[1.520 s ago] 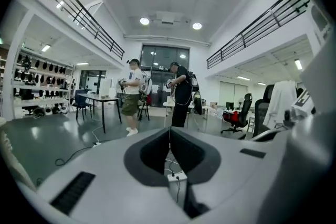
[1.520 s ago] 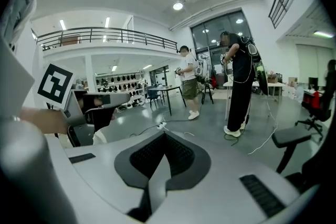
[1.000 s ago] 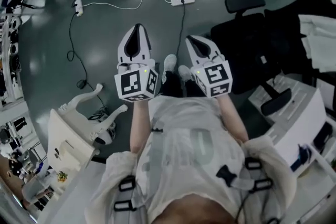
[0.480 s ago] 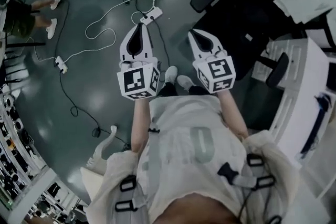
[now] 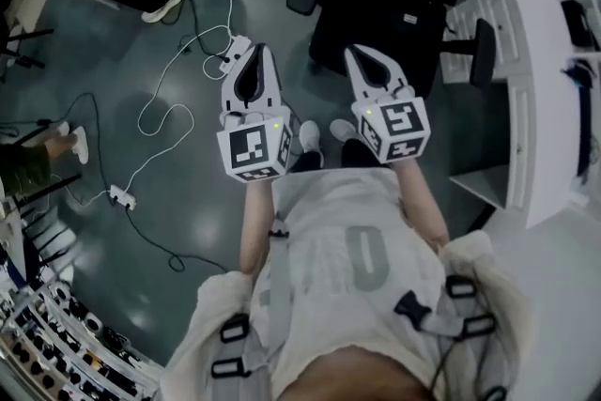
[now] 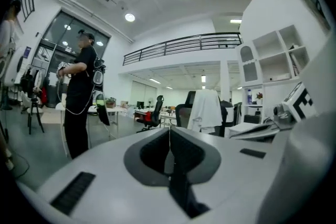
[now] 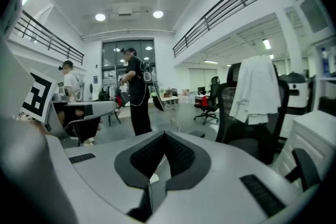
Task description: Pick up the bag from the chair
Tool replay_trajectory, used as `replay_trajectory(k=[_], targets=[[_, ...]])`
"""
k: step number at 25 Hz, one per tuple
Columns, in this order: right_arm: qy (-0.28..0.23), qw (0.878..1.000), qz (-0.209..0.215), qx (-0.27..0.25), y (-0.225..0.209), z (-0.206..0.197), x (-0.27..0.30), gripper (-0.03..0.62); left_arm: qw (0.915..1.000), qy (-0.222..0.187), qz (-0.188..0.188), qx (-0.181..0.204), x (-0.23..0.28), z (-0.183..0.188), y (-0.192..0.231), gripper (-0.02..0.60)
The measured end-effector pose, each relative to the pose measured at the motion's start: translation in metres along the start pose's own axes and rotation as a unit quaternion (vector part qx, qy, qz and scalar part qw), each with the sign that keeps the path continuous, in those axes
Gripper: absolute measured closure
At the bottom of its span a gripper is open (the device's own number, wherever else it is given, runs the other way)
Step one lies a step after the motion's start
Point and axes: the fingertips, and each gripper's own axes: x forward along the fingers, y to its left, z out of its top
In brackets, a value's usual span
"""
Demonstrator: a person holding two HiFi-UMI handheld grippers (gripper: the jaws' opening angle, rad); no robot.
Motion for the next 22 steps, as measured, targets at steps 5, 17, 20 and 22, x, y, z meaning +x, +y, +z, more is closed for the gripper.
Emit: replay_trajectory(k=[5, 17, 20, 22], targets=[[-0.014, 0.994, -0.103, 0.020, -0.043, 0.009, -0.030, 0.588, 0.9980, 0.019, -0.060, -0.009, 0.033, -0.014, -0.022, 0.572], [-0.009, 0.970, -0.233, 0.075, -0.168, -0.016, -0.110, 0.588, 0.9889, 0.029, -0.142, 0.032, 0.100, 0.000, -0.145, 0.572], [-0.013, 0.965, -0.245, 0.087, -0.195, -0.024, -0.121, 0.588, 0.9825, 0.023, -0.162, 0.089, 0.110, 0.002, -0.185, 0.572], [-0.016, 0.962, -0.255, 0.092, -0.214, -0.026, -0.128, 0.588, 0.9772, 0.026, -0.180, 0.110, 0.120, 0.000, -0.212, 0.572]])
